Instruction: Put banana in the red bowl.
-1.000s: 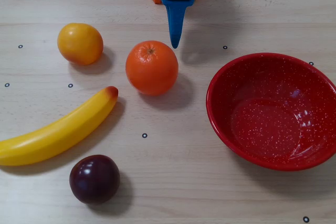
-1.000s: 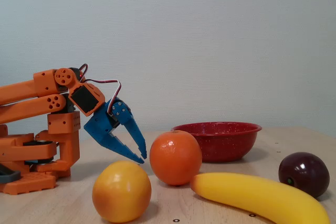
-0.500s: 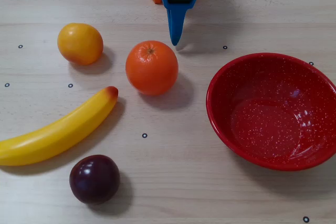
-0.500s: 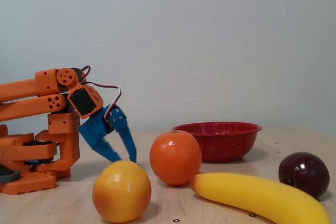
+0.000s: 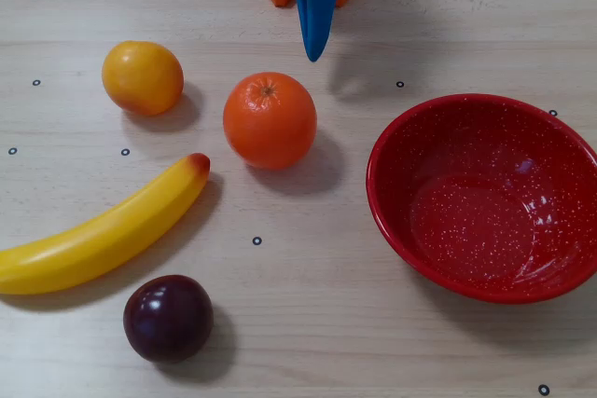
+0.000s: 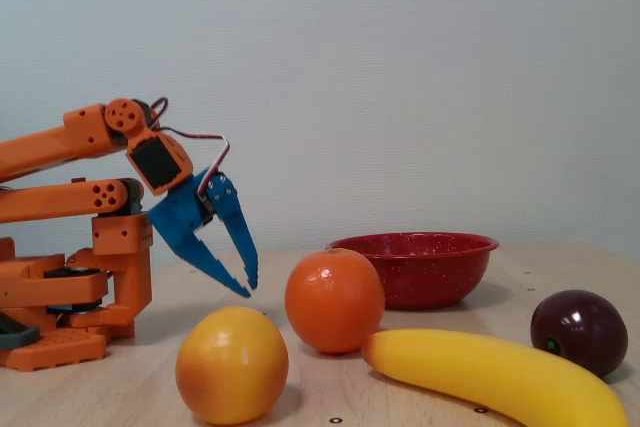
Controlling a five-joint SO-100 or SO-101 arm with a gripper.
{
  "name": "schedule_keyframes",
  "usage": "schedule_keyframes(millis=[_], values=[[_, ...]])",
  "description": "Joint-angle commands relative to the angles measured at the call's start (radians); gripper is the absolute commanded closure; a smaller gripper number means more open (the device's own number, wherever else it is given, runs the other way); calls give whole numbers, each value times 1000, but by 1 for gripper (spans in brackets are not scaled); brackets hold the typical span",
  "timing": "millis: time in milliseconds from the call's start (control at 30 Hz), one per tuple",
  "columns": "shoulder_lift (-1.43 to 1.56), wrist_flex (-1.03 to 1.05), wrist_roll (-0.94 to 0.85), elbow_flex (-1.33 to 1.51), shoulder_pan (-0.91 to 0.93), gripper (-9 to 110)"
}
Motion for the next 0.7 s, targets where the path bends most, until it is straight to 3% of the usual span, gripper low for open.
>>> schedule_keyframes(millis=[0,667], values=[[-46,34,-32,-141,-6,102],[-331,221,-80,-615,11,102]])
